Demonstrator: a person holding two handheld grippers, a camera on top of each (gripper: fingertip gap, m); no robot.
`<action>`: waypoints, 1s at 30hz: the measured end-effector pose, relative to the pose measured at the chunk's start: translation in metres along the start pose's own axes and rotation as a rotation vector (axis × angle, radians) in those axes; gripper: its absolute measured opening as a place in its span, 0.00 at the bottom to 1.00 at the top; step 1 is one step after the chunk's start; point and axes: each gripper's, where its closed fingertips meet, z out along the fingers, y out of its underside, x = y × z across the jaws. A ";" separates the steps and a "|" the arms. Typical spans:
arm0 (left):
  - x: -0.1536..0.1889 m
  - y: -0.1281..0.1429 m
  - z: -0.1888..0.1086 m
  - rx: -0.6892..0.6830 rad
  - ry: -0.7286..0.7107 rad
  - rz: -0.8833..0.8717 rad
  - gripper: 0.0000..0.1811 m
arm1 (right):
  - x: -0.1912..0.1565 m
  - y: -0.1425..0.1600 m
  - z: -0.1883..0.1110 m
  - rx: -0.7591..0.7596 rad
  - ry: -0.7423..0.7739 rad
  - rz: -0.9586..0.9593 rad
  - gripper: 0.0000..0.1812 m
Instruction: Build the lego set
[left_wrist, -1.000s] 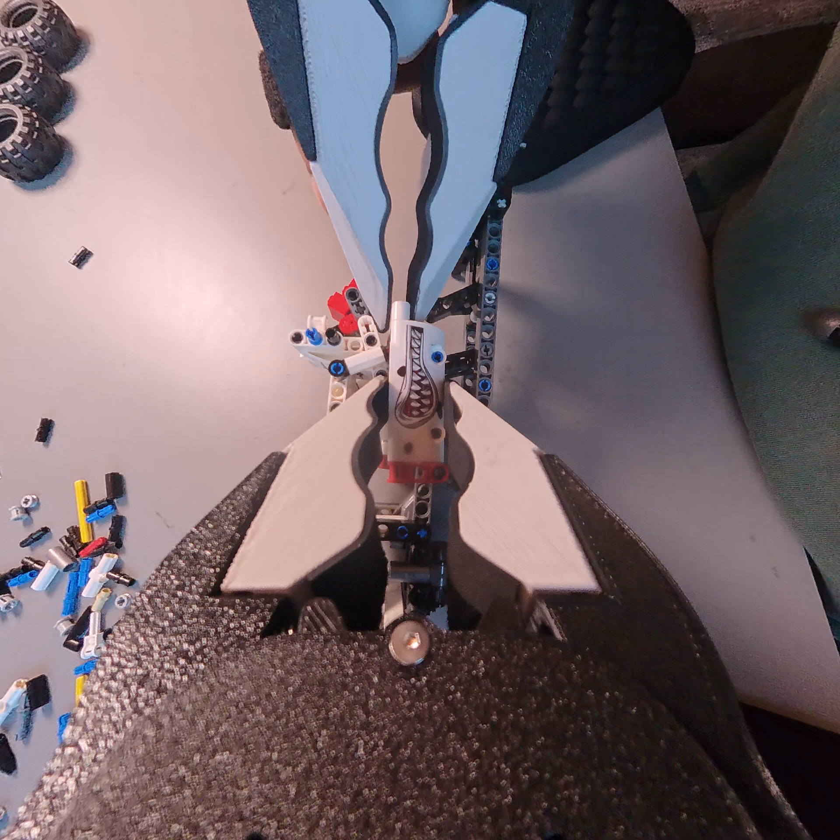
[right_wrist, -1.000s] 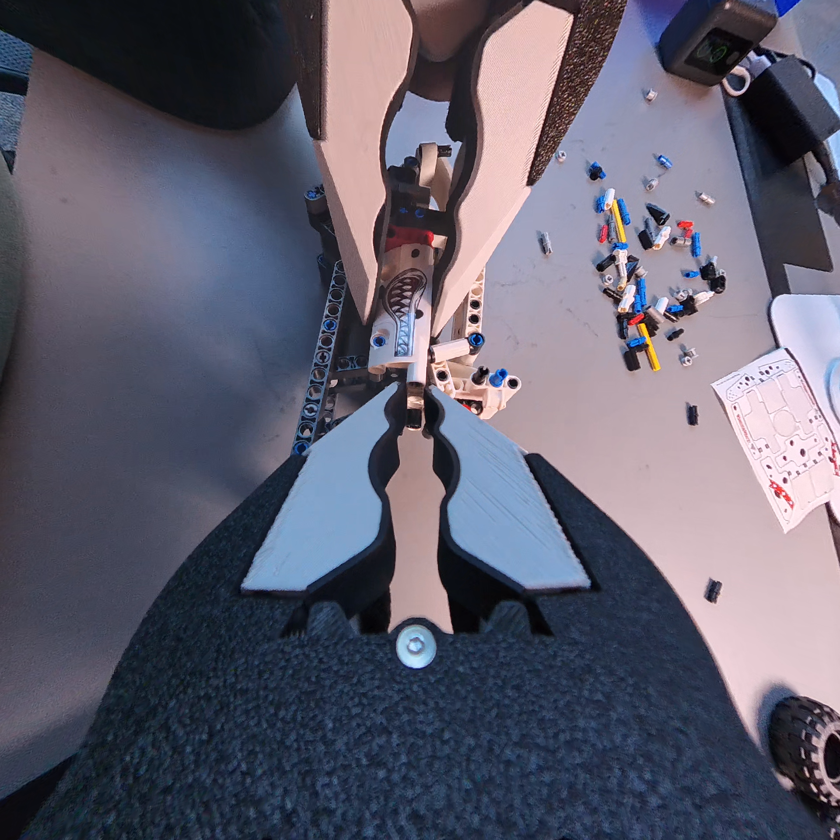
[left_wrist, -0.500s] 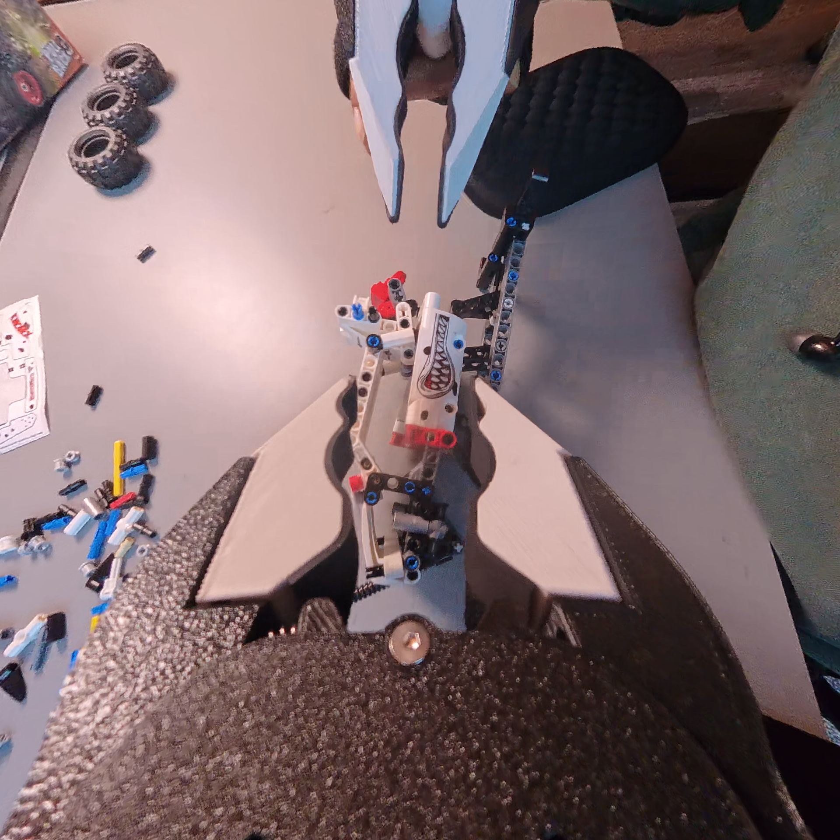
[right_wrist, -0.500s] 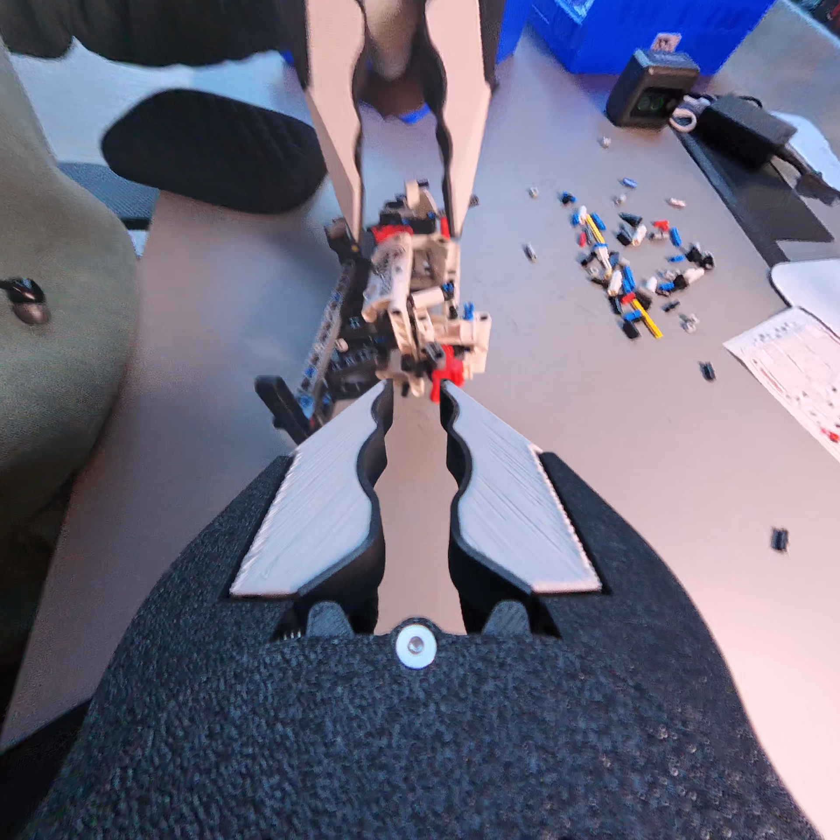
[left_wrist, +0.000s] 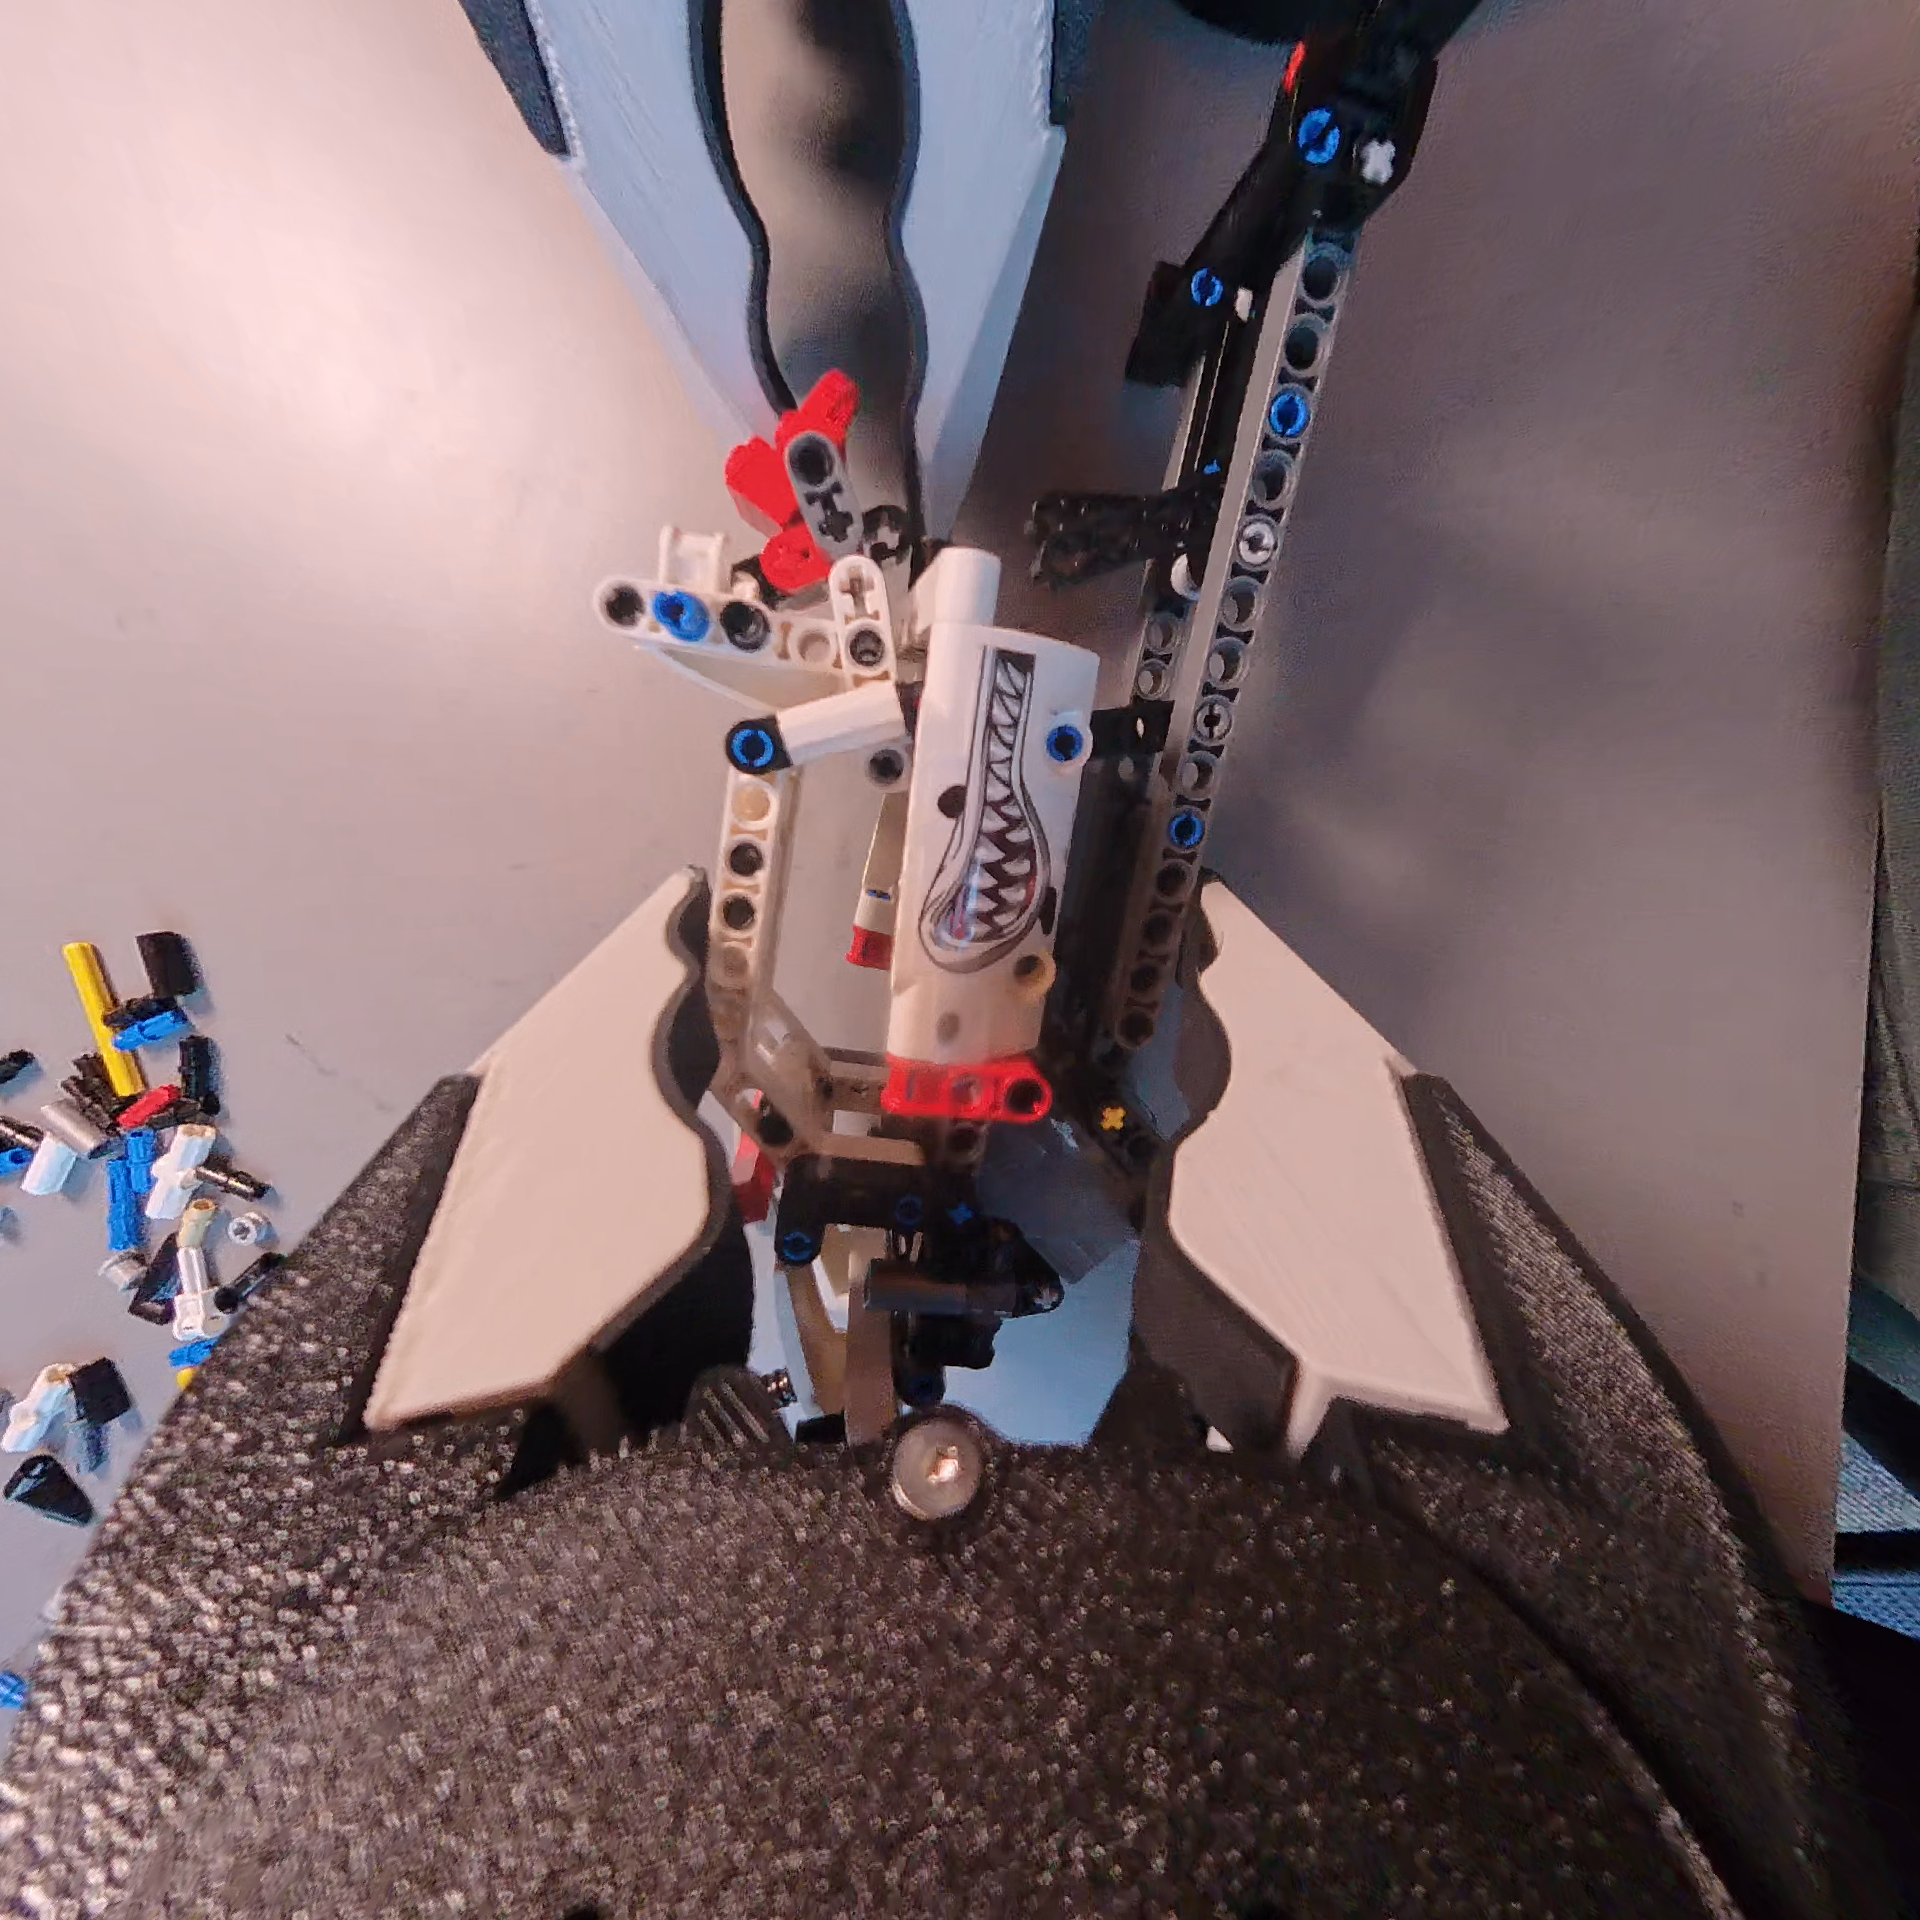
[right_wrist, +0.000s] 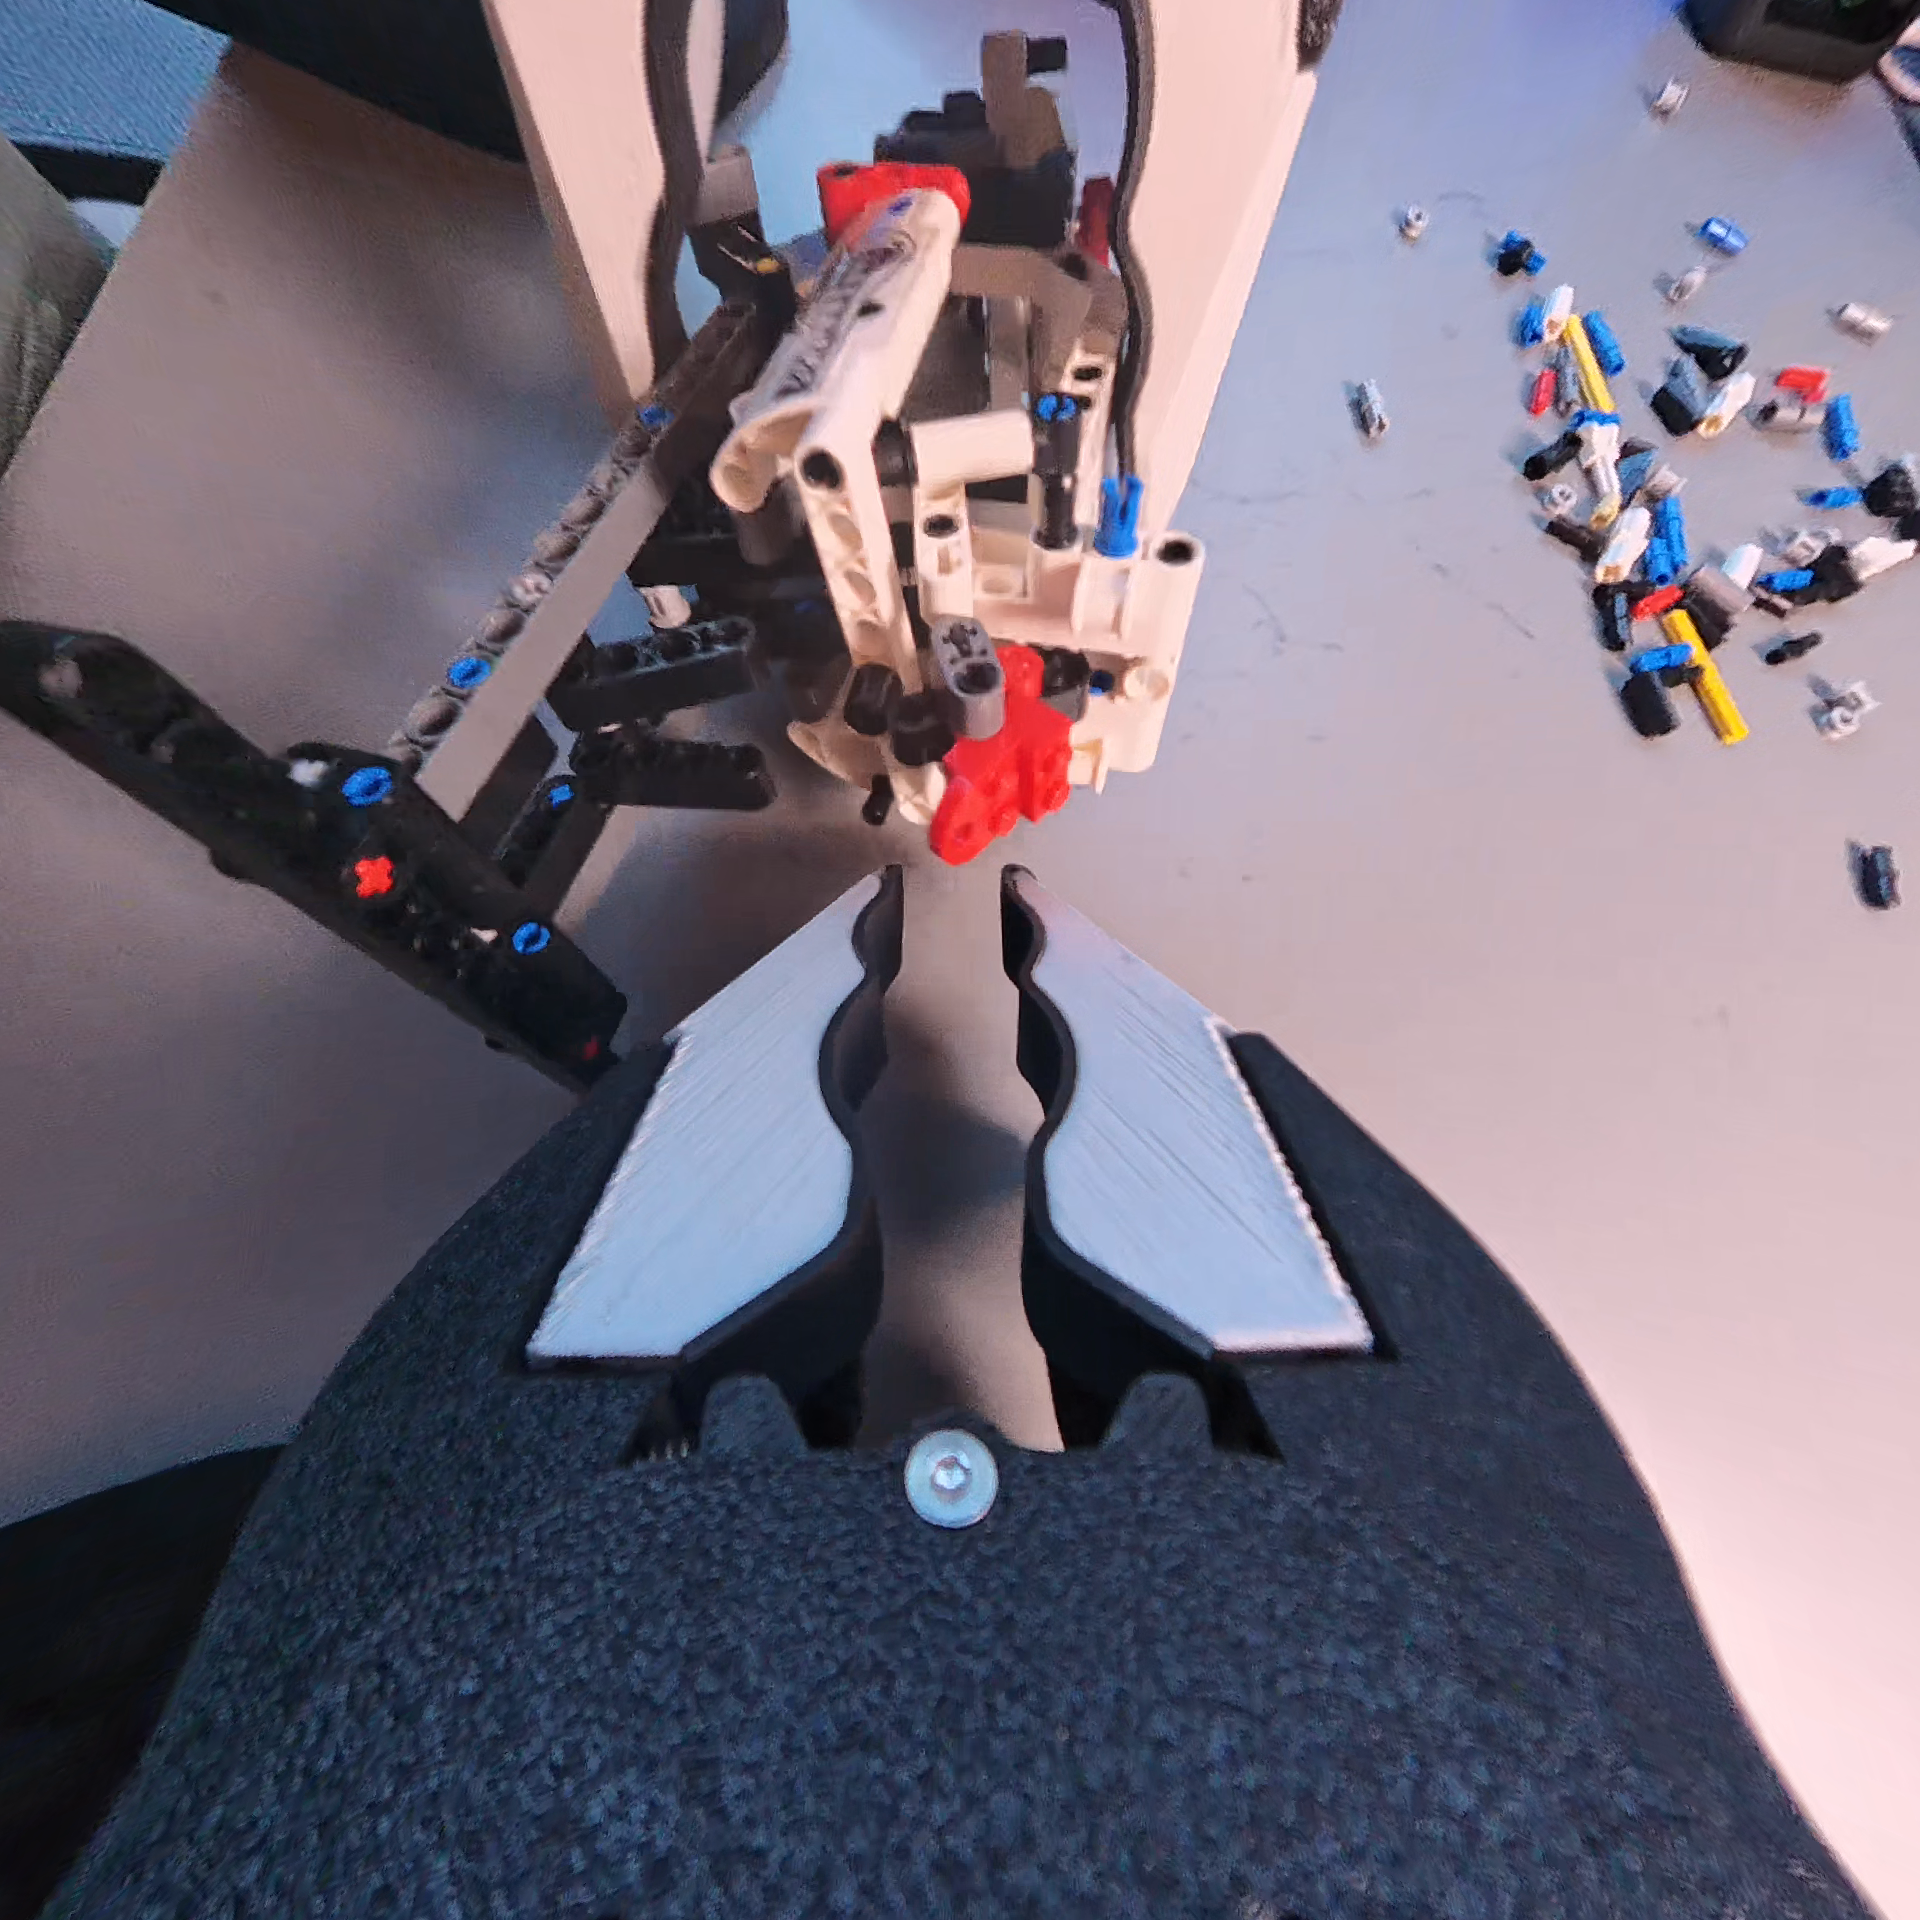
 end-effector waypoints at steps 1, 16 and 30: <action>-0.001 -0.002 -0.001 0.022 -0.006 0.004 0.49 | -0.002 -0.002 0.000 0.009 -0.010 -0.003 0.10; -0.019 -0.049 -0.020 0.575 -0.258 0.125 0.48 | 0.010 -0.057 -0.054 0.260 0.093 -0.011 0.06; -0.008 -0.046 -0.023 0.666 -0.249 0.126 0.48 | -0.003 -0.060 -0.054 0.118 0.153 -0.164 0.04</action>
